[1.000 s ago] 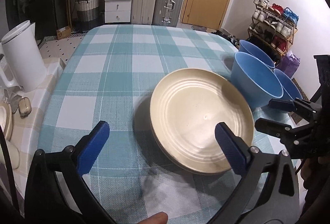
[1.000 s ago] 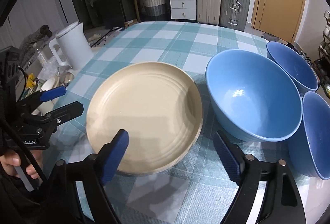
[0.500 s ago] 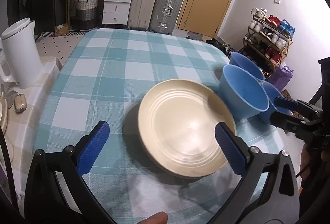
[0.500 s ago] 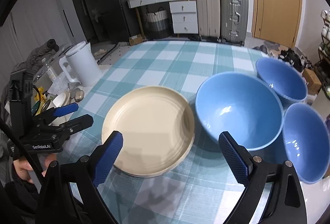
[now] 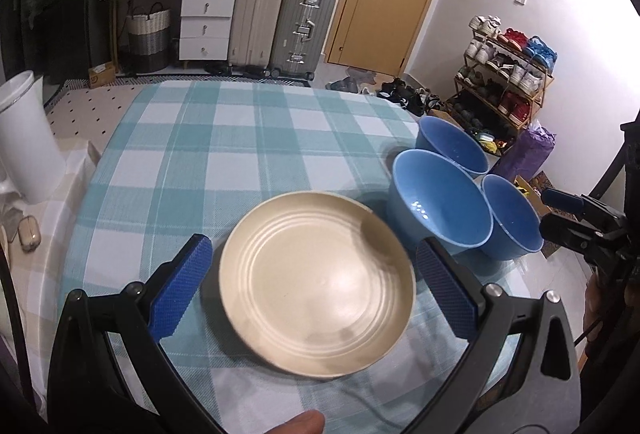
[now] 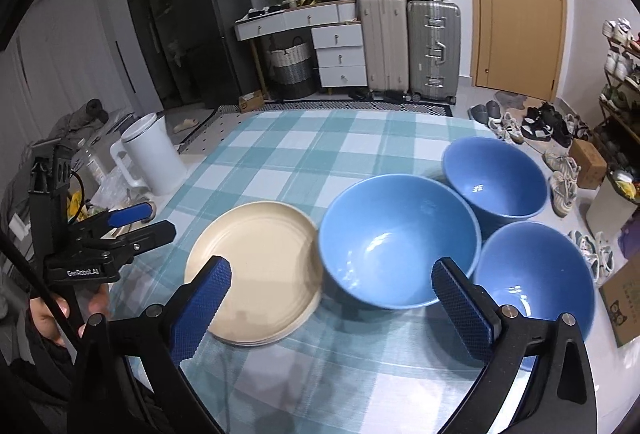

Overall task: Organize plates and bowls
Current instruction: 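Withdraw both tools up from the plate stack toward the blue bowls, then move both tools to the rim of a light-blue bowl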

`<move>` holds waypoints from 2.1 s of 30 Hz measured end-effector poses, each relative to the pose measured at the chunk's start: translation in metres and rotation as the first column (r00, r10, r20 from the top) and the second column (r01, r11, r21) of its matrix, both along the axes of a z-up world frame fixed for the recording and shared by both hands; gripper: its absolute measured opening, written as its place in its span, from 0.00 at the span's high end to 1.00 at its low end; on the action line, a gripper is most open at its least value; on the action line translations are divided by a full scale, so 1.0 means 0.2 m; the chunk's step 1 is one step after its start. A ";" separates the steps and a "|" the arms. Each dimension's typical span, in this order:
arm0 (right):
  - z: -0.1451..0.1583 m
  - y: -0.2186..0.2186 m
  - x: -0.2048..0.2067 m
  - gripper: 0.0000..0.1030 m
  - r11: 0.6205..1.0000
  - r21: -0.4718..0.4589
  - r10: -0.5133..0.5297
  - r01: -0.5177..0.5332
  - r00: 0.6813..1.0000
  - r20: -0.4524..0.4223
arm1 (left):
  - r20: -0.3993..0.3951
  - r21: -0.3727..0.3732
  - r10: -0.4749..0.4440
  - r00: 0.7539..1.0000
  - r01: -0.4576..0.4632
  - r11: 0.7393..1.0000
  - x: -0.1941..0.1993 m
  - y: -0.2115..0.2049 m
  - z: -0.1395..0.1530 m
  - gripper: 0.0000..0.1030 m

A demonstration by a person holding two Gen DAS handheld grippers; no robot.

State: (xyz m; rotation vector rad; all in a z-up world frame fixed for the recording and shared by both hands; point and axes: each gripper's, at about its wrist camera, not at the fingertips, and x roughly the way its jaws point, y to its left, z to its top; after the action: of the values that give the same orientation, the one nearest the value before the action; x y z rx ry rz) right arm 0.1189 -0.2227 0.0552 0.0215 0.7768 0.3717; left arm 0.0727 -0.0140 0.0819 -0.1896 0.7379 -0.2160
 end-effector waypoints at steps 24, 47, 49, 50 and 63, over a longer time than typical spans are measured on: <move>0.27 -0.32 0.09 0.01 0.997 0.043 -0.058 0.057 0.998 0.029 | 0.005 0.042 -0.105 0.994 0.105 0.994 0.30 -0.36 0.22 0.01; 0.30 -0.69 0.32 0.01 0.982 0.090 -0.169 0.168 0.986 0.002 | -0.015 0.069 -0.171 0.985 0.172 0.983 0.71 -0.70 0.30 0.01; 0.29 -0.71 0.34 0.01 0.979 0.089 -0.181 0.181 0.983 -0.006 | -0.016 0.070 -0.181 0.983 0.182 0.981 0.74 -0.73 0.30 0.01; 0.28 -0.73 0.35 0.01 0.978 0.089 -0.189 0.188 0.982 -0.007 | -0.017 0.072 -0.186 0.982 0.186 0.980 0.77 -0.75 0.29 0.01; 0.16 -0.89 0.52 0.01 0.968 0.076 -0.237 0.240 0.970 -0.049 | -0.082 0.074 -0.208 0.975 0.214 0.974 1.05 -0.95 0.15 0.01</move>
State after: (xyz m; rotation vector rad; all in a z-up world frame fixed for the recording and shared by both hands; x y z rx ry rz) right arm 0.2226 -0.4016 0.0867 0.1984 0.7879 0.1740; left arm 0.2829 -0.2031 0.1125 -0.0400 0.8392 -0.3815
